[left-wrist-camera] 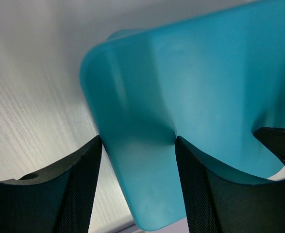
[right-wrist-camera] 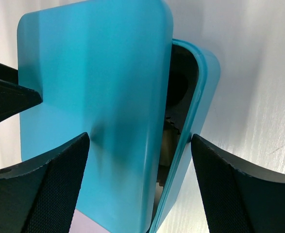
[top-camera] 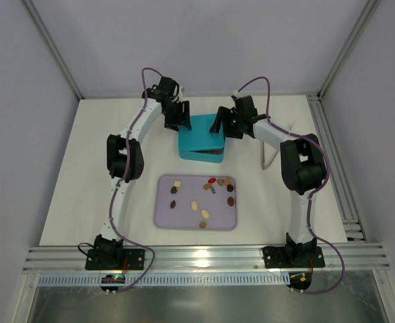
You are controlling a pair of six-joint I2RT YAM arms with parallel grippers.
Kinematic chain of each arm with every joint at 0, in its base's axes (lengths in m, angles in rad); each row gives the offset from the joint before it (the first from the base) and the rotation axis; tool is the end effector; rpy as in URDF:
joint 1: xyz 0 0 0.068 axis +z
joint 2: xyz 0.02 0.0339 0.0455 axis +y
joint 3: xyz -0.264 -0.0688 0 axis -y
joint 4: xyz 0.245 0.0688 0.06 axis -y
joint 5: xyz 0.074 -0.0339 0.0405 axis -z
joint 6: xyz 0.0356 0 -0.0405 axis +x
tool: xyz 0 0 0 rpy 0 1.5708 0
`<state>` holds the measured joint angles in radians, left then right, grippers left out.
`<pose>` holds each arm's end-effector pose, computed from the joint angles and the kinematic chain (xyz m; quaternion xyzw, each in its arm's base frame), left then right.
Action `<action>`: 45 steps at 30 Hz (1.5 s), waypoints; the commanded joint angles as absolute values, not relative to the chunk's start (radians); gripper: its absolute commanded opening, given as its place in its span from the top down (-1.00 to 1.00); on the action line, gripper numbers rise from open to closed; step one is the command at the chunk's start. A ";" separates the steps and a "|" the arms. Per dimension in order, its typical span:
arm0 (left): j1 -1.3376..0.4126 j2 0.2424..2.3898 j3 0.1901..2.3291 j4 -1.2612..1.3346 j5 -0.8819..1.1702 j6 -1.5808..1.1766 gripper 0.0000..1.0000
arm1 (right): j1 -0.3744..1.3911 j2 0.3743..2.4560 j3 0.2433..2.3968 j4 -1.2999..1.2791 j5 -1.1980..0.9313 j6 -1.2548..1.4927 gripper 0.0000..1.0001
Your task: Pack the chocolate
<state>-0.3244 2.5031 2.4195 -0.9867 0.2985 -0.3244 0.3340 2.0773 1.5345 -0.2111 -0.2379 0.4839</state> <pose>0.5018 -0.1798 0.2154 0.0368 0.9581 -0.2146 0.1862 0.4394 0.1614 0.1948 0.0212 0.9122 0.2568 0.3185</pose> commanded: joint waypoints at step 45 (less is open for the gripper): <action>-0.430 2.346 2.184 -1.000 0.129 -0.221 -0.54 | 0.365 2.066 1.600 -0.219 -0.325 0.437 -0.85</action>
<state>-0.4179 2.3676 2.2253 -0.9833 0.1257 -0.2176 0.3519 2.0819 1.5635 -0.2367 -0.2947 0.4423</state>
